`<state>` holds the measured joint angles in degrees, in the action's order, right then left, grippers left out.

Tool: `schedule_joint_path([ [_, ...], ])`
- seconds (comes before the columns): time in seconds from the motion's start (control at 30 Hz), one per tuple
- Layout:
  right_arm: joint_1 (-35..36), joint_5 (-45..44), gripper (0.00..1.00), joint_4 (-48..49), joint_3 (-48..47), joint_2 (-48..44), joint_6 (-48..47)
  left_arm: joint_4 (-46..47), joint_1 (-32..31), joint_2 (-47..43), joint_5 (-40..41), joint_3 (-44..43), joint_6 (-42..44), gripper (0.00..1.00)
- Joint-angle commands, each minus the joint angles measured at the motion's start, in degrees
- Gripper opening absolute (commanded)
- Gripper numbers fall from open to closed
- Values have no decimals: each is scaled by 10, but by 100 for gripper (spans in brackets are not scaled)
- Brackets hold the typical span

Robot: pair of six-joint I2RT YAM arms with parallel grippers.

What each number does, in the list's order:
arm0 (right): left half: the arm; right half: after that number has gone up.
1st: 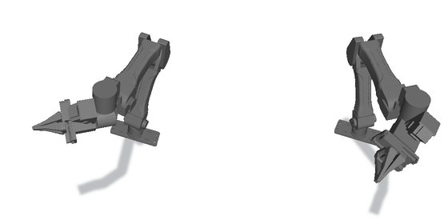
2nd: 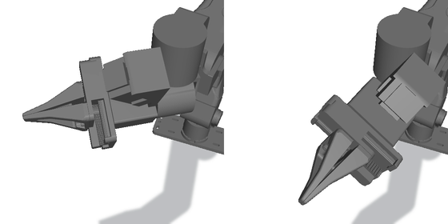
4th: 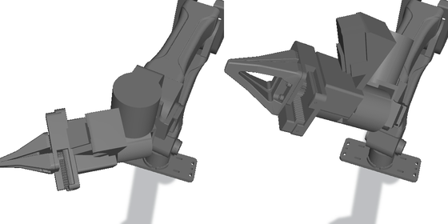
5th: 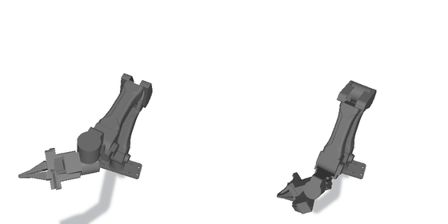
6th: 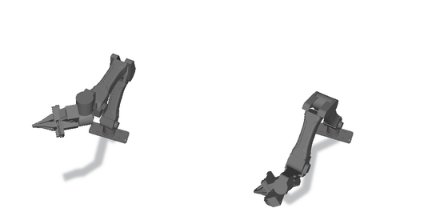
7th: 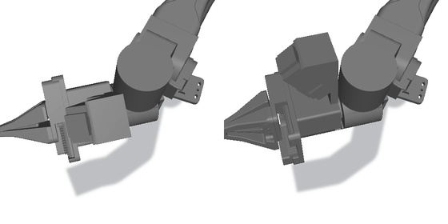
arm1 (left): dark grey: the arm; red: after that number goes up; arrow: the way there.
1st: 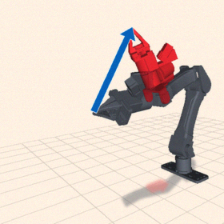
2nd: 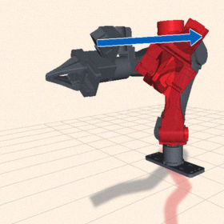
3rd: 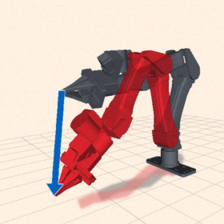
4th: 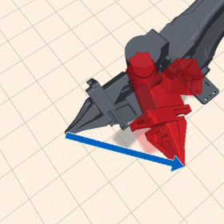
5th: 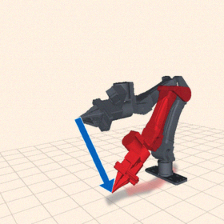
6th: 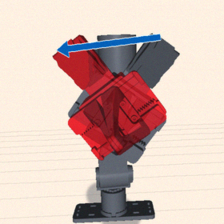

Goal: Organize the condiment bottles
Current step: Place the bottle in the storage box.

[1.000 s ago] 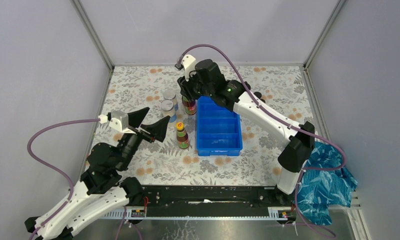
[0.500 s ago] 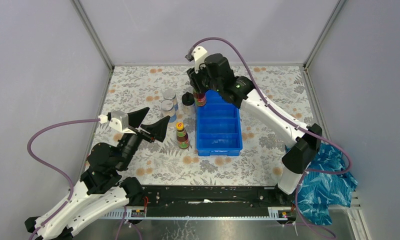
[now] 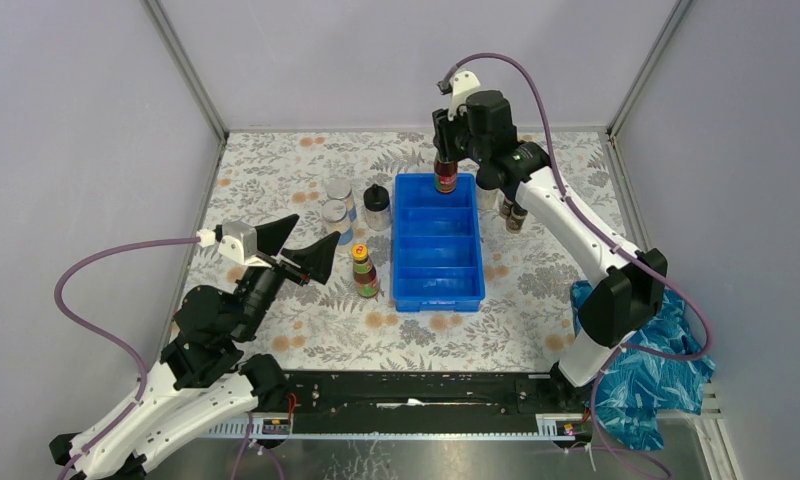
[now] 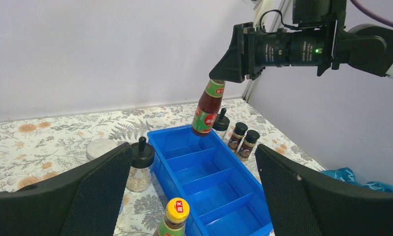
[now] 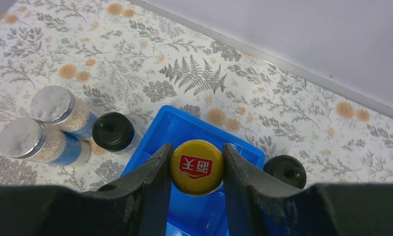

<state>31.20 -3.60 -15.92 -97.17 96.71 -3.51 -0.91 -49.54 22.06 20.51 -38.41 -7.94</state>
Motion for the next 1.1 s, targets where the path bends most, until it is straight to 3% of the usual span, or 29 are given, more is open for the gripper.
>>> schedule_joint_path([
  [0.0,-16,13,0,103,6,-38,21,6,-4,1,0,5,15,98],
  [1.07,-86,67,0,200,96,12,71,6,-4,16,-4,4,18,98],
])
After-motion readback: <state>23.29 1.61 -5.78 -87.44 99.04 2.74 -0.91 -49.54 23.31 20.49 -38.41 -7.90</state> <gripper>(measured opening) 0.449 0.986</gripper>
